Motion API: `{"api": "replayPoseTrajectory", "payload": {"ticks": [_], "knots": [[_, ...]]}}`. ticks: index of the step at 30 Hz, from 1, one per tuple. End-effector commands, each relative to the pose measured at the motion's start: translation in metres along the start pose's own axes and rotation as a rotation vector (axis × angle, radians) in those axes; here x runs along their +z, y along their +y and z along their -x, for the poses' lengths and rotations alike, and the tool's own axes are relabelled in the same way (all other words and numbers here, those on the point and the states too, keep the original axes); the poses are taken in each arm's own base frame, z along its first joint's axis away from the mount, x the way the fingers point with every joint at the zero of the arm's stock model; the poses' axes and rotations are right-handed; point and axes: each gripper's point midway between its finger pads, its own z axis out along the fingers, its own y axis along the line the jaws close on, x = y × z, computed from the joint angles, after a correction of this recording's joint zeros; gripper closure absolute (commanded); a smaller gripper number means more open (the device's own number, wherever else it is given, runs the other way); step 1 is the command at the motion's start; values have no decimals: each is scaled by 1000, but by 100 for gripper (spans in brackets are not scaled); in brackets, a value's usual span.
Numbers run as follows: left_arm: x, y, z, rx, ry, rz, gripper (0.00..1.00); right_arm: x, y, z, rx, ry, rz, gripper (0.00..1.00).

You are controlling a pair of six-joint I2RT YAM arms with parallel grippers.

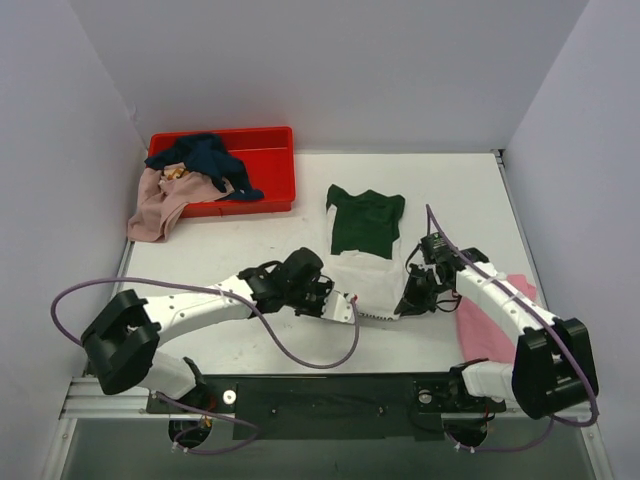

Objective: Fold and stack the t-shirts
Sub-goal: Fold the long partially folded tshirt into a neat square

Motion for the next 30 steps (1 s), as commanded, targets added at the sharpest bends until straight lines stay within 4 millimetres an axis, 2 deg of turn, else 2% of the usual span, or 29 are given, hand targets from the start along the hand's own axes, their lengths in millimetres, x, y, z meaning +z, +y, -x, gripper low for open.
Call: {"api": "replayPoseTrajectory", "payload": {"ticks": [1,4,5,6,9,10,11,14,16,18,20,21,24,30], "knots": [[-44,-19,9,-69,34,-100,100,-38,-3,-34,-82,64,17,100],[-67,-33,15,-89,34,-174,100,-59,-5,-57,-121,118,28,100],[-81,-38,20,-97,39,-199,100,-70,2,-59,-154,104,54,100],[-89,-41,26,-103,19,-220,100,-78,1,-68,-170,126,49,100],[-125,-48,51,-129,-36,-281,100,-107,23,-84,-259,134,144,100],[-132,-51,60,-140,-65,-305,100,-113,23,-89,-265,150,145,100],[-142,-49,69,-160,-82,-303,100,-121,29,-91,-276,149,170,100],[-151,-42,80,-242,-106,-296,100,-130,32,-92,-263,162,170,100],[-148,-21,83,-321,-129,-263,100,-129,35,-84,-235,168,173,100],[-144,9,80,-420,-142,-221,100,-128,37,-68,-194,161,178,100],[-136,47,66,-525,-133,-173,100,-123,39,-44,-156,149,177,100],[-134,58,64,-537,-128,-158,100,-124,40,-32,-132,133,196,100],[-110,99,46,-578,-89,-111,100,-111,45,7,-82,112,216,100],[-71,160,2,-683,-32,-59,100,-81,50,74,55,84,279,100]]}}
